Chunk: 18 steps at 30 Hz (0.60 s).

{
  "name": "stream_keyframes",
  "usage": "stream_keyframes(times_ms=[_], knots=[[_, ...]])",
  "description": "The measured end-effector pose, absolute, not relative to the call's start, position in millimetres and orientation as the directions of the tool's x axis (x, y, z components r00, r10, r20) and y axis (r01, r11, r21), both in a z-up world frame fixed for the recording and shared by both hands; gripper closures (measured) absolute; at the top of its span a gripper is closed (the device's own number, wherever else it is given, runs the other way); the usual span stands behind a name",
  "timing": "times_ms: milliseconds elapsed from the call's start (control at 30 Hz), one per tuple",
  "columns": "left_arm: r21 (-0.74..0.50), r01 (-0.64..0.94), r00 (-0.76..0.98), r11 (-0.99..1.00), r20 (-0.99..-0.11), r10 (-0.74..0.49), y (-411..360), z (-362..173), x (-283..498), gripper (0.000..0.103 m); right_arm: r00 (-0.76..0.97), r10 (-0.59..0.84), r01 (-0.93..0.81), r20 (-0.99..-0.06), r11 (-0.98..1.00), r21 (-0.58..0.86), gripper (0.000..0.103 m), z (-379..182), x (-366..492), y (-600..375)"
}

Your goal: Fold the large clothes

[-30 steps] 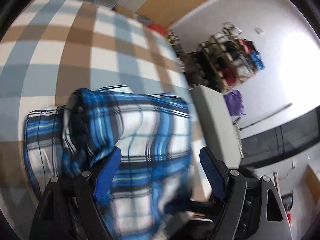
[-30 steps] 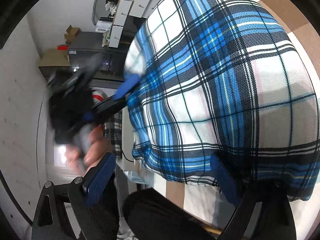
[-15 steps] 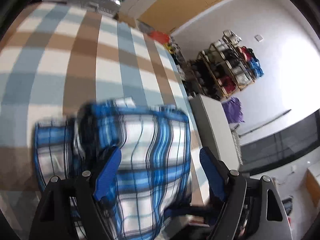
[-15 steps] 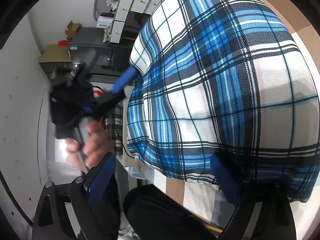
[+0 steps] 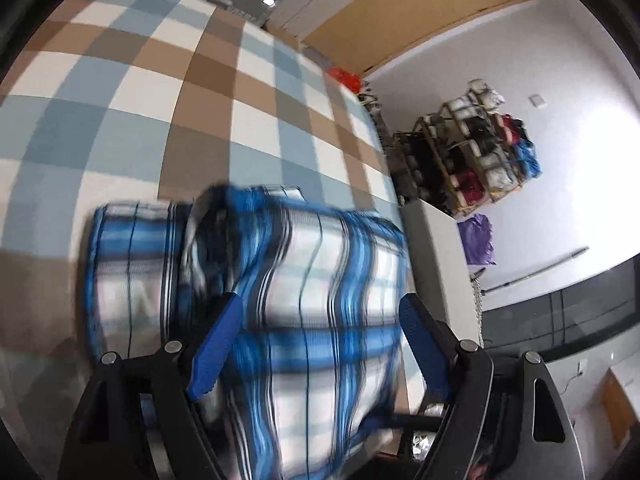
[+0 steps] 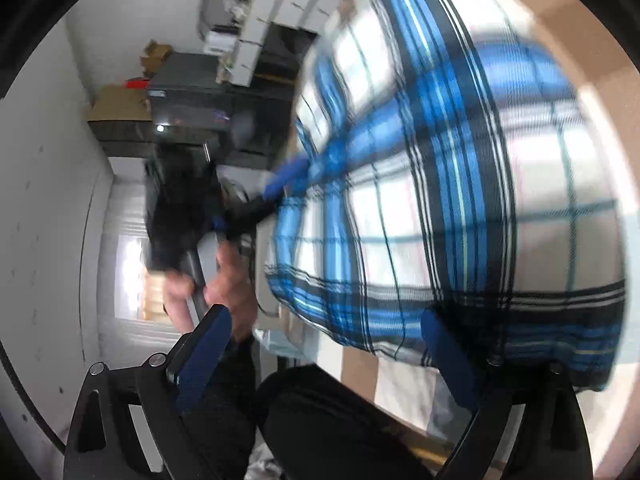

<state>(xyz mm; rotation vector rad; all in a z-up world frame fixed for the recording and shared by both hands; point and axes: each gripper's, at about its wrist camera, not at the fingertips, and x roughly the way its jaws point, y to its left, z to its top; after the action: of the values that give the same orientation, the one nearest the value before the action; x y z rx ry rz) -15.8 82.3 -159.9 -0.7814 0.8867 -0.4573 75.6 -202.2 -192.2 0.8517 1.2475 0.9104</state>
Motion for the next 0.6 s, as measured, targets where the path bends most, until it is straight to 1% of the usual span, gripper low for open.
stream_keyframes(times_ms=[33, 100, 133, 233, 333, 400, 467, 567, 600], knots=[[-0.759, 0.06, 0.567, 0.648, -0.509, -0.648, 79.4, -157.8, -26.6, 0.026, 0.111, 0.915, -0.119, -0.387, 0.399, 0.909, 0.001, -184.7, 75.7, -205.1], [-0.745, 0.091, 0.548, 0.661, -0.517, -0.658, 72.4, -161.3, -45.6, 0.026, 0.191, 0.921, -0.163, -0.339, 0.37, 0.915, 0.0, -168.2, 74.1, -220.5], [-0.737, 0.085, 0.533, 0.671, -0.535, -0.656, 70.2, -167.0, -53.0, 0.026, 0.218, 0.922, -0.169, -0.32, 0.358, 0.918, 0.0, -164.6, 73.3, -225.7], [-0.737, 0.06, 0.52, 0.674, -0.553, -0.651, 71.8, -185.6, -65.6, 0.026, 0.266, 0.921, -0.155, -0.284, 0.331, 0.931, 0.0, -162.9, 73.9, -237.8], [-0.749, 0.018, 0.495, 0.662, -0.569, -0.657, 75.5, -204.1, -67.3, 0.026, 0.27, 0.911, -0.102, -0.312, 0.35, 0.931, 0.0, -174.5, 78.0, -240.8], [-0.743, 0.035, 0.5, 0.668, -0.566, -0.655, 77.3, -202.6, -69.1, 0.026, 0.266, 0.903, -0.076, -0.337, 0.369, 0.926, 0.0, -178.9, 81.3, -239.4], [-0.724, 0.032, 0.501, 0.689, -0.585, -0.637, 78.7, -195.5, -72.6, 0.026, 0.269, 0.893, -0.055, -0.362, 0.389, 0.92, 0.0, -183.6, 83.5, -239.7], [-0.734, 0.037, 0.544, 0.678, -0.554, -0.63, 85.3, -181.0, -87.3, 0.026, 0.279, 0.891, -0.041, -0.359, 0.385, 0.922, 0.0, -185.7, 83.1, -241.9], [-0.744, 0.056, 0.56, 0.666, -0.529, -0.638, 87.0, -177.5, -93.6, 0.026, 0.288, 0.89, -0.044, -0.354, 0.381, 0.923, 0.0, -183.6, 82.9, -243.6]])
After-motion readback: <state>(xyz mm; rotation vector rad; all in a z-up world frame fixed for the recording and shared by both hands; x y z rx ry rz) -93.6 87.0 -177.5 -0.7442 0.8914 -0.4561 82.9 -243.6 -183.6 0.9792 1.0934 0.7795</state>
